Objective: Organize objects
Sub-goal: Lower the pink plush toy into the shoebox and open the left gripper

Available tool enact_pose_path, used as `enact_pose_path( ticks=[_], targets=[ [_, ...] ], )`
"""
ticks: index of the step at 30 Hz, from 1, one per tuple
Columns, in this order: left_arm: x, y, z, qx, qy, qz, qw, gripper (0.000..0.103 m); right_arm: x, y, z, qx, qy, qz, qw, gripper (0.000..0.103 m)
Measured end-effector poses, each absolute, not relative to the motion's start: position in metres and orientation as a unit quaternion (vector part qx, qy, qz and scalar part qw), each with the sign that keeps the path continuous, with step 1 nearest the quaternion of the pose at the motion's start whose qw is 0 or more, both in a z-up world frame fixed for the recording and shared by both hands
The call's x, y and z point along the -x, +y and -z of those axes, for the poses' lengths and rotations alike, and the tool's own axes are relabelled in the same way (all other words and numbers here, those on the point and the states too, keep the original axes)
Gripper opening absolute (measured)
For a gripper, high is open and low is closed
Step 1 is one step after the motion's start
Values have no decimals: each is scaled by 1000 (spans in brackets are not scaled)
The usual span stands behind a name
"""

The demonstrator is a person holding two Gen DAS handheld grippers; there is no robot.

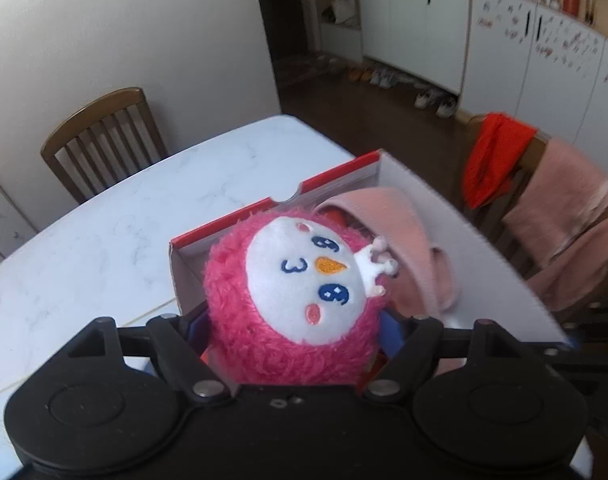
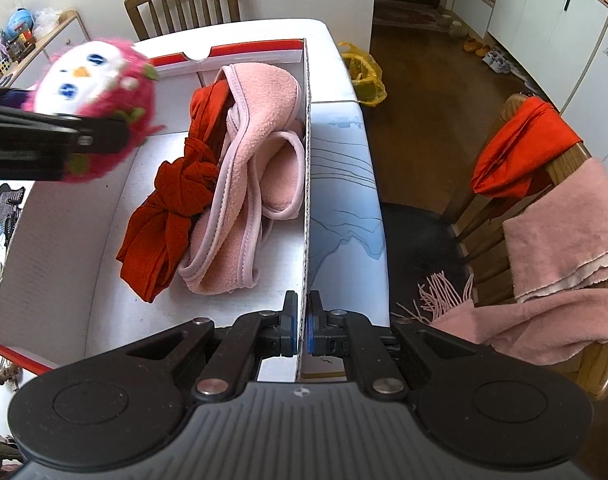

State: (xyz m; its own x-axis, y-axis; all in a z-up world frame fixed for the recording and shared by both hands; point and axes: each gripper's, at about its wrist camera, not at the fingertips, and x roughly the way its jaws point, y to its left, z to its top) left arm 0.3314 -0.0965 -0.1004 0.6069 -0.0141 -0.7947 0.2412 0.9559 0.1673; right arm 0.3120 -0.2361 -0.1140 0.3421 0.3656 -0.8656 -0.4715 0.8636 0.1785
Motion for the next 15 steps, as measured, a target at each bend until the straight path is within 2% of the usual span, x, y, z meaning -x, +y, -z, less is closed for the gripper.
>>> enact_pose_path(
  ticks=[15],
  targets=[
    [-372,-106,137,-159,485,48,858,78,-314,-239,115,54,515,-272,811,4]
  ],
)
